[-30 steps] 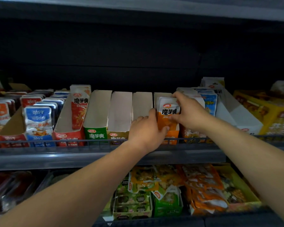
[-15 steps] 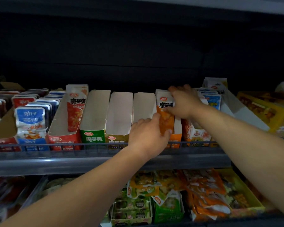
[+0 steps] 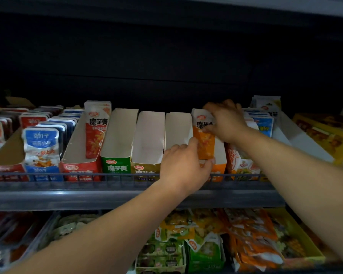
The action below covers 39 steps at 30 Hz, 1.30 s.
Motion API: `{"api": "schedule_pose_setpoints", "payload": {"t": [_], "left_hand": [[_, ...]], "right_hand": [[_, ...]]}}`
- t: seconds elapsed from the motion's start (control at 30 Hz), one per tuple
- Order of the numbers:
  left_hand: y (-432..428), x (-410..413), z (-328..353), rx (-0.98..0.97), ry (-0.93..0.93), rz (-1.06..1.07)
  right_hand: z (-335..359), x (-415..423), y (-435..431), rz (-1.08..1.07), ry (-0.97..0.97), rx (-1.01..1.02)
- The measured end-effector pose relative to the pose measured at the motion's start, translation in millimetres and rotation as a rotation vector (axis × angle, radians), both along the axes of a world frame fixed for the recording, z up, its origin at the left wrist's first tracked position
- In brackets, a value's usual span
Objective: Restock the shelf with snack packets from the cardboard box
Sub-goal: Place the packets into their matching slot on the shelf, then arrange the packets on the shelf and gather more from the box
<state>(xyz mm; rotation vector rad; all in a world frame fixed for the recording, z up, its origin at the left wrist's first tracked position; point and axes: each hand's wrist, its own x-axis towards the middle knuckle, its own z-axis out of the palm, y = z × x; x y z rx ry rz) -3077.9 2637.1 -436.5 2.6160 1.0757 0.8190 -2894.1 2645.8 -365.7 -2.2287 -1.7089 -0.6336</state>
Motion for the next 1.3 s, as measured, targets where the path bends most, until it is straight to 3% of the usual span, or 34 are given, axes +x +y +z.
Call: {"api": "schedule_pose_setpoints", "payload": {"t": [0.47,0.67,0.87,1.07,1.3], "left_hand": [[-1.0,-0.6,0.7,0.010,0.004,-0.017],[-1.7,-3.8,1.6,0.026,-0.079,-0.035],[-15.7,-36.6,15.9,0.131,-0.230,-0.103],[-26.7,-122.4,-31.8,0.094,-0.188,-0.081],[-37.7,-241.8,-149.8,-0.114,0.088,0.093]], "right_hand": [[-5.1,4.3,-10.1,-0.043,0.006,-0.003],[-6.9,-4.7,-44.4,0.050,-0.009,0.114],[-25.2,-44.1,-112.2,0.245,0.155,0.193],[-91.9,-116.3,-161.3,0.335,0.351,0.101],[-229.2,-206.0,-190.1,0.262,0.430,-0.349]]}}
